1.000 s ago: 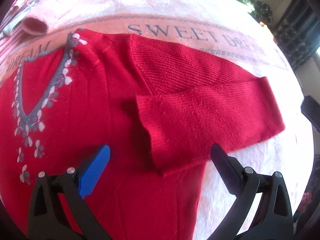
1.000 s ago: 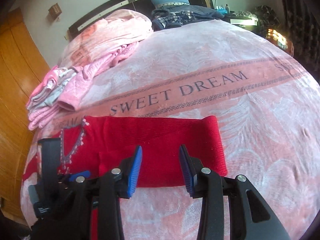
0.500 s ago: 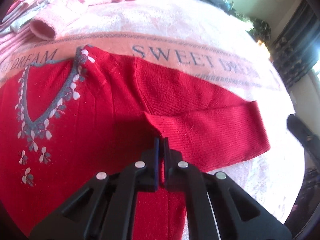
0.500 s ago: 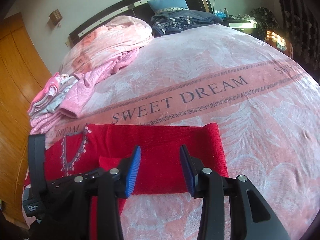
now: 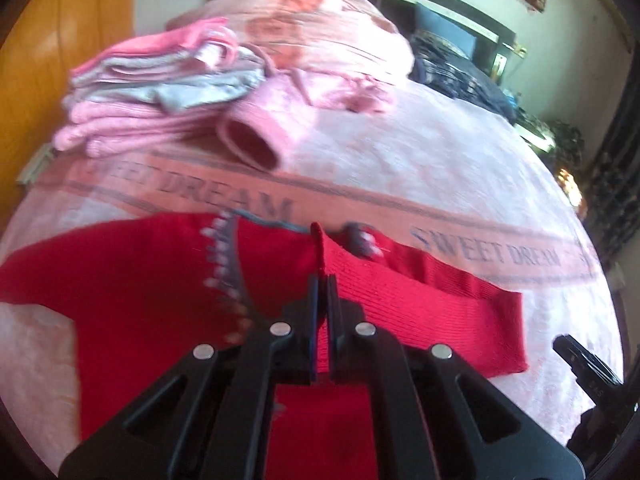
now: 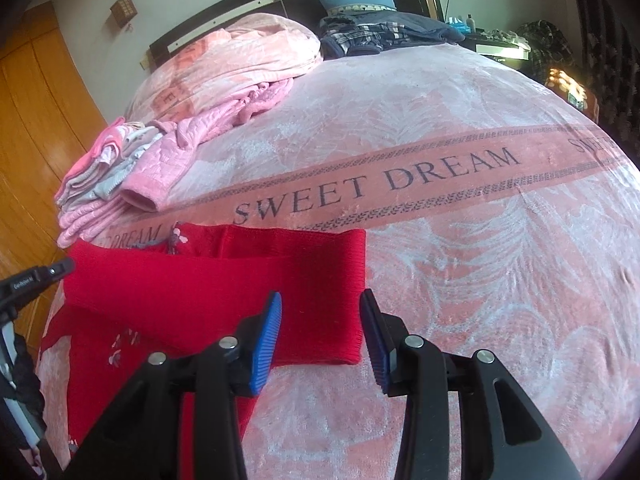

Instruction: Fold small clothes

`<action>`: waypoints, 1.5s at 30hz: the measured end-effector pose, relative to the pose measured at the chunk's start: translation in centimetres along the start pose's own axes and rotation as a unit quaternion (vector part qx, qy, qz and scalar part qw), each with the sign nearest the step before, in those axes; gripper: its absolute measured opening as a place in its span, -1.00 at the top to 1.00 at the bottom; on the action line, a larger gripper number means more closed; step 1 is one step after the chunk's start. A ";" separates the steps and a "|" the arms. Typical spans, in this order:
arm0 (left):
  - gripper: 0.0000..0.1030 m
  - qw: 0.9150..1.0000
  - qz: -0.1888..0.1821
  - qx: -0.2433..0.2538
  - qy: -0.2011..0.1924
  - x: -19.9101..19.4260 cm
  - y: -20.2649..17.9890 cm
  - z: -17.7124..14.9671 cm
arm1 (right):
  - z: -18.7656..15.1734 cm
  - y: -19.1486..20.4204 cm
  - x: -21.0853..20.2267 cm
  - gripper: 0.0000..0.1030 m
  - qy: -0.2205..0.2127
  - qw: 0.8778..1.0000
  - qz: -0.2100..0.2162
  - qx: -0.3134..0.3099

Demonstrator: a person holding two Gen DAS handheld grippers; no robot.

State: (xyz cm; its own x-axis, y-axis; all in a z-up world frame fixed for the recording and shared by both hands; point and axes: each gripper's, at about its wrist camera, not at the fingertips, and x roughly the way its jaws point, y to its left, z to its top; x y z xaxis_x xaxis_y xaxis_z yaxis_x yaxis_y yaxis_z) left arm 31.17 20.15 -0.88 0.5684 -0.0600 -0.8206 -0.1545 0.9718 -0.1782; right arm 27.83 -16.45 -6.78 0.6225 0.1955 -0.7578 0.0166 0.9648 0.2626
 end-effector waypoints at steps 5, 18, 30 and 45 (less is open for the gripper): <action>0.96 0.998 0.058 -0.029 -0.015 -0.7 6.4 1.9 | -0.7 1.2 1.5 0.20 0.016 1.000 0.000 -0.013; 0.78 0.987 0.129 -0.068 0.074 7.0 16.2 -0.4 | -2.9 5.7 6.4 0.20 0.060 0.995 0.062 -0.055; 0.12 0.994 0.057 -0.068 0.070 4.2 15.2 -1.6 | -3.1 6.9 5.5 0.16 0.080 0.993 0.064 -0.053; 0.06 0.989 0.053 -0.039 0.129 10.0 14.2 -4.4 | -4.6 9.4 7.9 0.01 0.145 0.986 0.053 -0.070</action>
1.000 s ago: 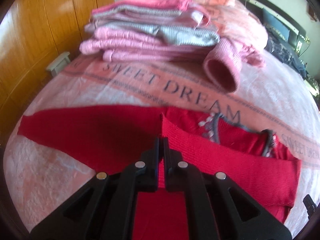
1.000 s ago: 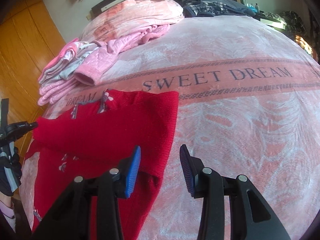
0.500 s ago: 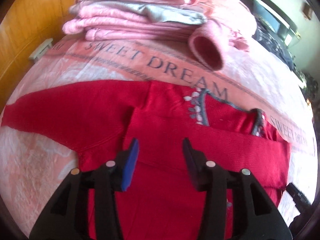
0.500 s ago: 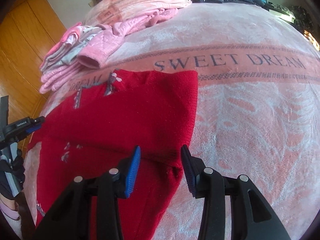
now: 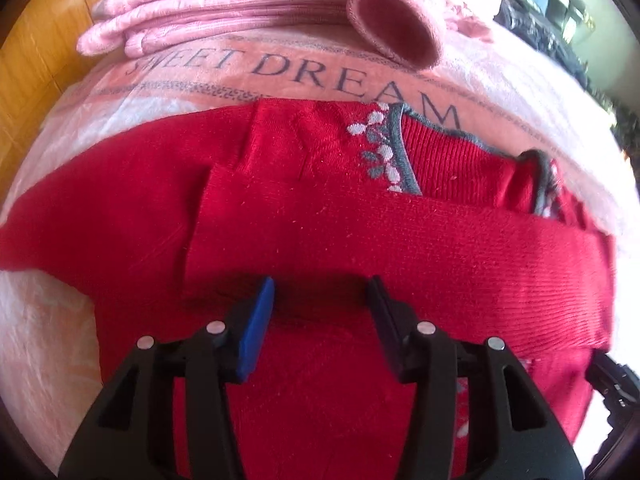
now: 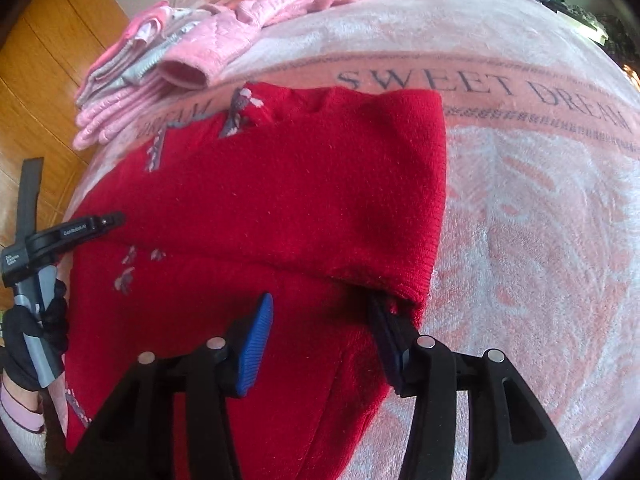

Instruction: Fold small clothes

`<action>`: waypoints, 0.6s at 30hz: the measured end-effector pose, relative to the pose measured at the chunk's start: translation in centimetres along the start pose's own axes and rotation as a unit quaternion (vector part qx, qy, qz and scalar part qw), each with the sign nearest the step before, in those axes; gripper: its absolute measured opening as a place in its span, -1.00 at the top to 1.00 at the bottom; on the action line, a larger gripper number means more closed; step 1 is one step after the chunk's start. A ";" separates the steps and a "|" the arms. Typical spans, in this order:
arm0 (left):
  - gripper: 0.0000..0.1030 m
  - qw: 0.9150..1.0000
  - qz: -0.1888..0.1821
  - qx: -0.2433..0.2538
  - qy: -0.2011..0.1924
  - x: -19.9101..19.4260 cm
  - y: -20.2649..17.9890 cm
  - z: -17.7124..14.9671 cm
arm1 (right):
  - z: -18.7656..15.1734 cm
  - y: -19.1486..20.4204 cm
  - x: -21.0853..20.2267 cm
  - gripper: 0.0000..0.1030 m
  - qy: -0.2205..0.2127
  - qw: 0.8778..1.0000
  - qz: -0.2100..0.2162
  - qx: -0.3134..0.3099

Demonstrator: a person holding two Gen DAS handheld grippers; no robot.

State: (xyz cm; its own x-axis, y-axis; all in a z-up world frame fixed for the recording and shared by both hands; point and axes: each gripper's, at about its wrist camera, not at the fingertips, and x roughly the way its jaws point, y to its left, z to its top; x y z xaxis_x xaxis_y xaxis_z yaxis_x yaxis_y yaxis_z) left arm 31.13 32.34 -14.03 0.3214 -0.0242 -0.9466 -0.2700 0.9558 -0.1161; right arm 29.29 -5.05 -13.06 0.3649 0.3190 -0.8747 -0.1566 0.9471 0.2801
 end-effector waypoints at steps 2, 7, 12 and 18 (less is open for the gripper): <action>0.06 1.000 -0.015 -0.014 -0.002 -0.9 0.9 -0.2 | -0.1 -0.1 -0.7 -0.01 -0.006 1.000 0.001 0.002; 0.00 0.998 -0.005 -0.054 -0.017 -4.4 7.0 -1.5 | 0.2 0.9 -2.1 -0.05 -0.023 1.000 -0.008 -0.019; 0.00 0.991 0.039 -0.130 -0.003 -6.5 17.9 -4.1 | 0.2 2.9 -2.1 -0.10 -0.028 0.999 -0.009 -0.041; 0.01 0.961 0.022 -0.276 -0.013 -7.6 31.0 -6.5 | -0.3 4.1 -1.5 -0.11 -0.024 0.998 -0.020 -0.061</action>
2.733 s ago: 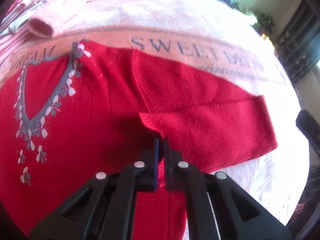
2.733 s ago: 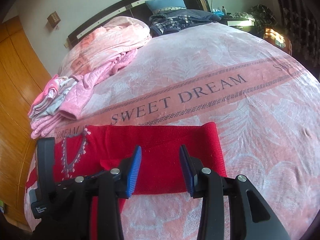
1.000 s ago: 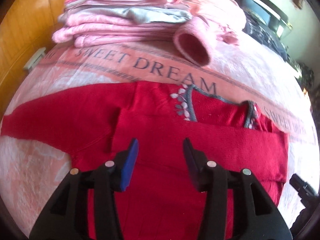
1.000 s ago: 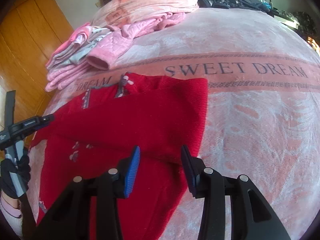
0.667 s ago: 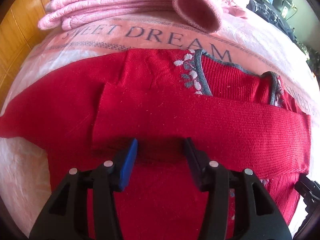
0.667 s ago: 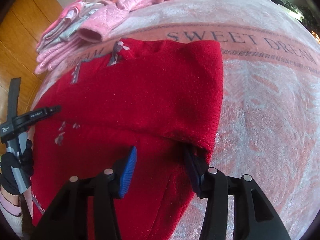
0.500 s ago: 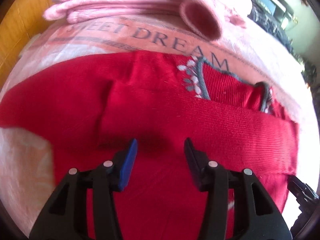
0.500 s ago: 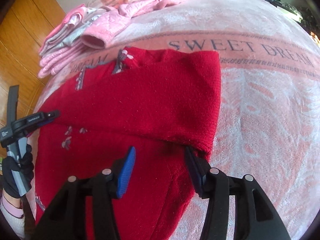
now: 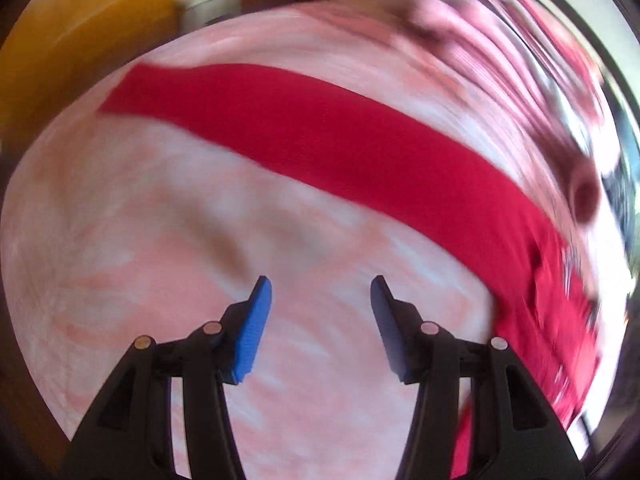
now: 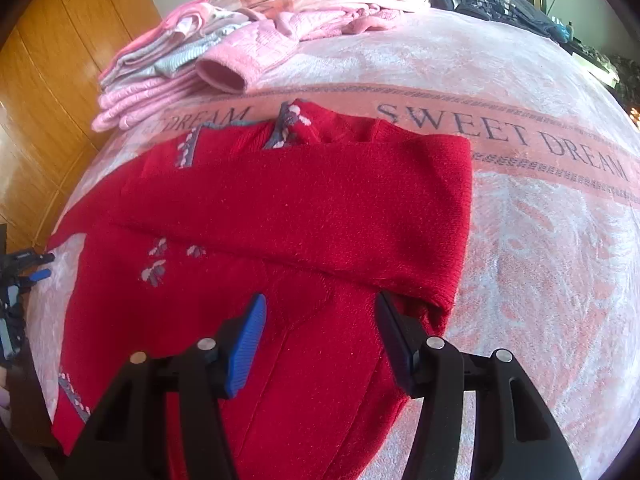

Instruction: Fold small clothes

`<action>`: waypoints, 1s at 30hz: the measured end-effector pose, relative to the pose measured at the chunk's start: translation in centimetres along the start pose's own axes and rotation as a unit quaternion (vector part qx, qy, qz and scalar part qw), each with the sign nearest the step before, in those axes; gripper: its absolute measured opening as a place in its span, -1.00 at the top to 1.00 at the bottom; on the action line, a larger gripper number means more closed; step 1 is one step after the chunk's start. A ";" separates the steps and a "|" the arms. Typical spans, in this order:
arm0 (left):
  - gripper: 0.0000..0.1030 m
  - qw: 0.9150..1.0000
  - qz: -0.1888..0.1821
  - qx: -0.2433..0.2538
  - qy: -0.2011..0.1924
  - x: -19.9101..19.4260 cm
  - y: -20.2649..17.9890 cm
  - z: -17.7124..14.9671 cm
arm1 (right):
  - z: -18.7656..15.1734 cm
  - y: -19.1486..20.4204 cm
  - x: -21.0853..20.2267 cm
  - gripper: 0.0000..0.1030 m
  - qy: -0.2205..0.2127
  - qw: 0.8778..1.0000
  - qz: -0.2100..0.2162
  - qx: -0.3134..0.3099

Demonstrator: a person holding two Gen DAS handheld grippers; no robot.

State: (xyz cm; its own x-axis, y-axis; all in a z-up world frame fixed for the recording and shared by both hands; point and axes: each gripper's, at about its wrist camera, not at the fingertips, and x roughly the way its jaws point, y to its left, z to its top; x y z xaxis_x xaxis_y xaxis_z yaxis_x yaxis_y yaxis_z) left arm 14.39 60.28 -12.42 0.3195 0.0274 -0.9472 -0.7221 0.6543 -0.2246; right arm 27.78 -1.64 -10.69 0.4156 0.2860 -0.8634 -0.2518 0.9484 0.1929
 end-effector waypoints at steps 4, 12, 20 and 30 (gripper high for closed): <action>0.02 0.998 -0.019 -0.059 -0.016 1.1 4.5 2.9 | -0.2 0.7 0.8 -0.11 0.007 1.000 -0.010 -0.010; 0.00 0.994 -0.028 -0.079 -0.065 2.5 5.6 7.2 | -0.6 0.5 1.7 -0.11 0.013 0.999 -0.038 -0.022; 0.00 0.984 -0.070 -0.141 -0.078 4.3 7.8 10.4 | -0.9 0.1 2.5 -0.12 0.017 0.999 -0.045 -0.022; 0.82 0.987 -0.034 -0.125 -0.093 3.5 7.6 11.3 | -0.7 0.4 2.4 -0.14 0.015 0.999 -0.045 -0.024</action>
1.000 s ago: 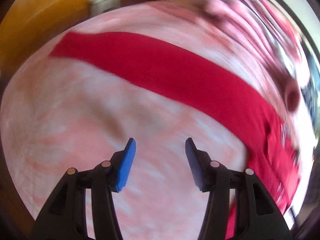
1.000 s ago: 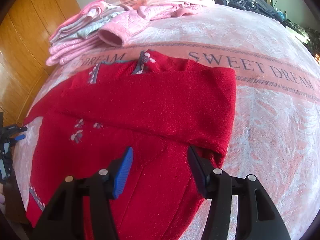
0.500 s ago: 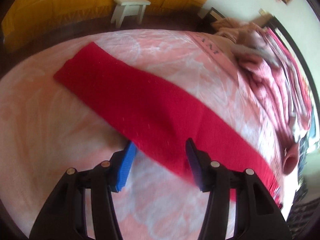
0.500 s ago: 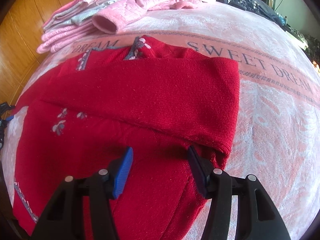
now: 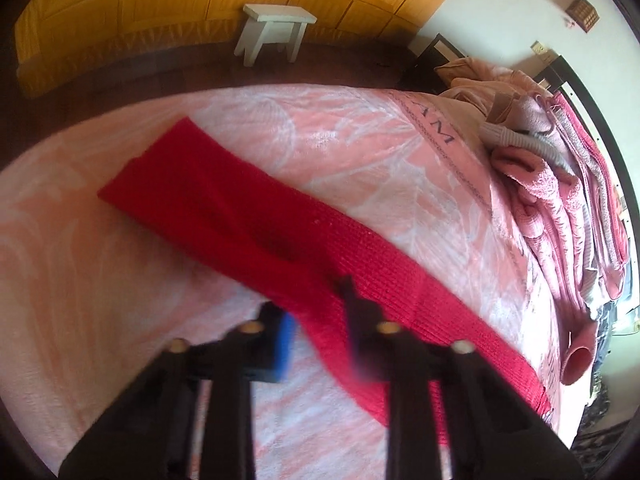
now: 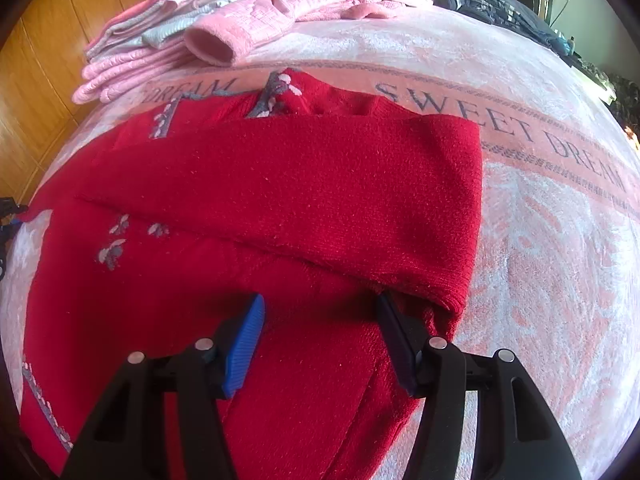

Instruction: Fold small clothes

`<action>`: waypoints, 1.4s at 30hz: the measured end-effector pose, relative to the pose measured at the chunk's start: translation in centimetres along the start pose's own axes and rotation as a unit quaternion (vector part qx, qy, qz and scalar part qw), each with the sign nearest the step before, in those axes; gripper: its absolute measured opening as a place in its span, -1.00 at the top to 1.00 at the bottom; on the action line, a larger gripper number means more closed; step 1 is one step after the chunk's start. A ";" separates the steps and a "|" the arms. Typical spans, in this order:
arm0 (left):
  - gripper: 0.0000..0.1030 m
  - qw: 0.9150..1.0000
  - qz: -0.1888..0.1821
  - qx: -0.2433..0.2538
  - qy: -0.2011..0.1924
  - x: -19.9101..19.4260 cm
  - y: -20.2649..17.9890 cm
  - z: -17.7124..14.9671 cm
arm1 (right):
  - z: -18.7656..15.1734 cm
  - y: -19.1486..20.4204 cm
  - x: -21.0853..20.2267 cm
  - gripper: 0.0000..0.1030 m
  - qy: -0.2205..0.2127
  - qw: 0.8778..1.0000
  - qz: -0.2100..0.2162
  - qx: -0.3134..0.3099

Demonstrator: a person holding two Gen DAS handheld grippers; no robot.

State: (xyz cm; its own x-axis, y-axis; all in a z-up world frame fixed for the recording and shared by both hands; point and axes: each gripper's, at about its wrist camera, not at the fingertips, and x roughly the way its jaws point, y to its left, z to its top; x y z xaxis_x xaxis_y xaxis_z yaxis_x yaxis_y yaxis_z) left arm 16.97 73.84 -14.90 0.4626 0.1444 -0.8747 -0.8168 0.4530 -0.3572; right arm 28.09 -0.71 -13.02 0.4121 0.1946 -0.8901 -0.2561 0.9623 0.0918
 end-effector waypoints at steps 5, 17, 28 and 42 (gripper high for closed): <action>0.92 0.999 -0.022 0.018 -0.035 -2.2 -1.5 -0.8 | 0.1 -0.3 -0.8 -0.14 -0.002 1.000 0.003 0.010; 0.93 0.976 -0.104 0.188 -0.024 -6.8 -16.2 -11.3 | 0.7 -1.3 -4.5 -0.16 -0.042 0.999 -0.005 0.019; 0.93 0.925 -0.203 0.320 -0.003 -9.5 -31.2 -26.2 | 0.9 -2.7 -4.8 -0.16 -0.045 0.998 0.001 0.038; 0.92 0.897 -0.257 0.350 0.082 -6.1 -36.7 -37.9 | 0.8 -4.2 -4.3 -0.16 -0.035 0.998 0.001 0.055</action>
State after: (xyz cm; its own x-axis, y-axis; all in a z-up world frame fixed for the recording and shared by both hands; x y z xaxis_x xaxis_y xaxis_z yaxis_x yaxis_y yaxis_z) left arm 31.03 23.04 -8.83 0.6121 -0.3468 -0.7107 -0.0682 0.8722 -0.4844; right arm 28.11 -5.45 -9.21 0.4728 0.2048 -0.8570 -0.1610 0.9763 0.1445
